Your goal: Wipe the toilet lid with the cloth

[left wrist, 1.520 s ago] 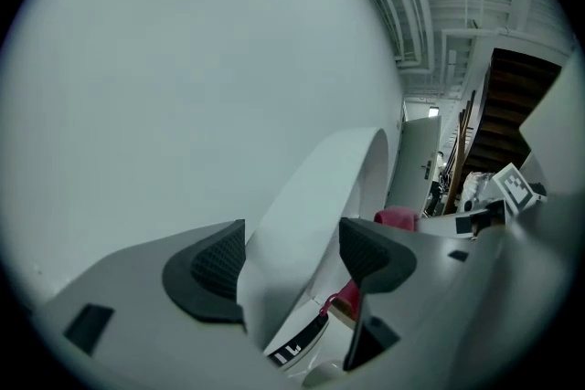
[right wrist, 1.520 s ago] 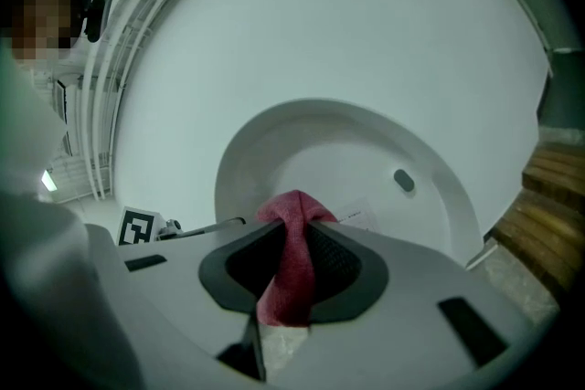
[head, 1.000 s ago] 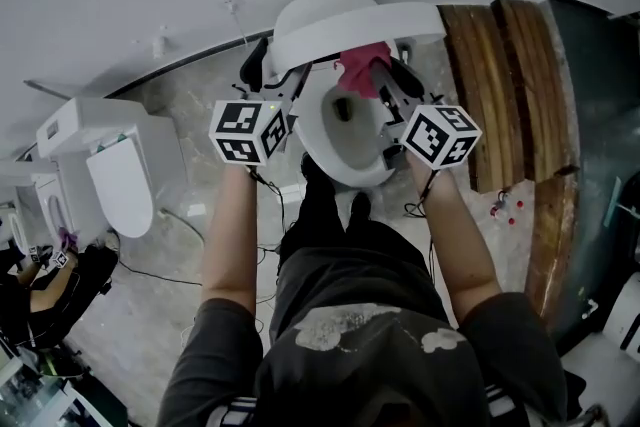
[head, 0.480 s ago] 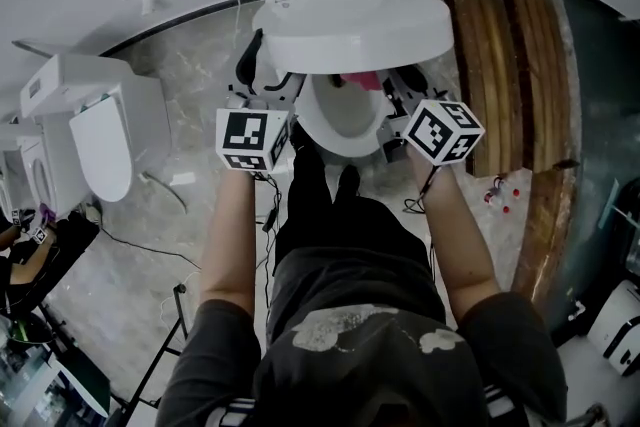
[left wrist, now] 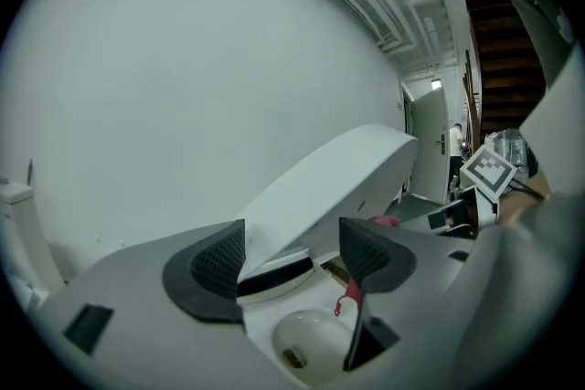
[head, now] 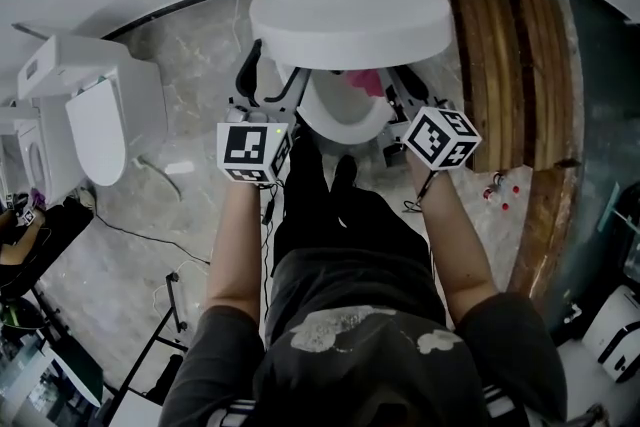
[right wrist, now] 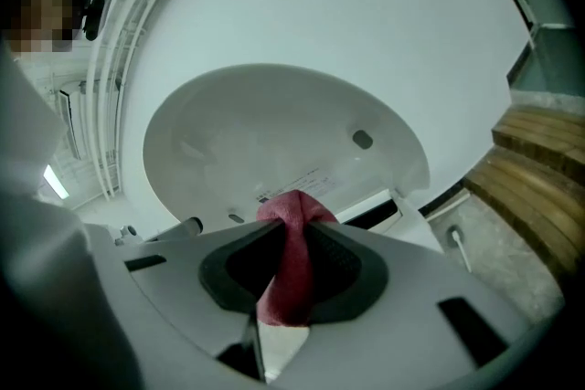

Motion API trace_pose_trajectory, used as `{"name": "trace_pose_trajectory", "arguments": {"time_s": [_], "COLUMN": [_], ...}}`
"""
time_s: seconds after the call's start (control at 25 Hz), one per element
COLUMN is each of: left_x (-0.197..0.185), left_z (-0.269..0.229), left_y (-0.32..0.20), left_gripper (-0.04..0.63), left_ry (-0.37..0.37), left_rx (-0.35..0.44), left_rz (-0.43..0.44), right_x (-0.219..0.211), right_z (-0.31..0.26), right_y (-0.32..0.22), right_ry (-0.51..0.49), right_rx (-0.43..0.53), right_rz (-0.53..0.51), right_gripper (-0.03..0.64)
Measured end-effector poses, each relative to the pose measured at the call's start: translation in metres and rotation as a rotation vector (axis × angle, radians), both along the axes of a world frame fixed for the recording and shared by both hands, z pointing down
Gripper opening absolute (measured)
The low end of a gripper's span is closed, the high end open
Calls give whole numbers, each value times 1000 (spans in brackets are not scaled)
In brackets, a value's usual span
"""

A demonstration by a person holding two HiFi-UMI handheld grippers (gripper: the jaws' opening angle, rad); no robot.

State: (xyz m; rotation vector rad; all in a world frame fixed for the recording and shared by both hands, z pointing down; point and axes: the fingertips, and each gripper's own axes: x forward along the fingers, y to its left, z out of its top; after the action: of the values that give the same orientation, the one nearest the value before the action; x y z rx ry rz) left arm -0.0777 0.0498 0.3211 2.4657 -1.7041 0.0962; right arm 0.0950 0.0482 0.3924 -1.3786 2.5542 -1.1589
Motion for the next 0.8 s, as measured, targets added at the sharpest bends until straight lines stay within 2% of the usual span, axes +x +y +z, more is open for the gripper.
{"name": "trace_pose_trajectory", "arguments": {"time_s": [0.2,0.52,0.68,0.8], "left_x": [-1,-5,-9,-6], "left_z": [-4,-49,-67,-70], "left_y": [30,55,38,21], "left_gripper": [327,321,252,206], "left_ry": [45,162,142,119], "left_rx": [-51,-13,23,28], "left_rz": [-11,10,27,45], "right_x": [23,78,116,139], "right_z": [-15,-41,-58,-77], "right_y": [13,33,27,22], "right_ry": [46,84,169,190], "right_rx": [18,26,52,83], "right_rz": [20,157,242,317], "right_gripper": [67,67,67,67]}}
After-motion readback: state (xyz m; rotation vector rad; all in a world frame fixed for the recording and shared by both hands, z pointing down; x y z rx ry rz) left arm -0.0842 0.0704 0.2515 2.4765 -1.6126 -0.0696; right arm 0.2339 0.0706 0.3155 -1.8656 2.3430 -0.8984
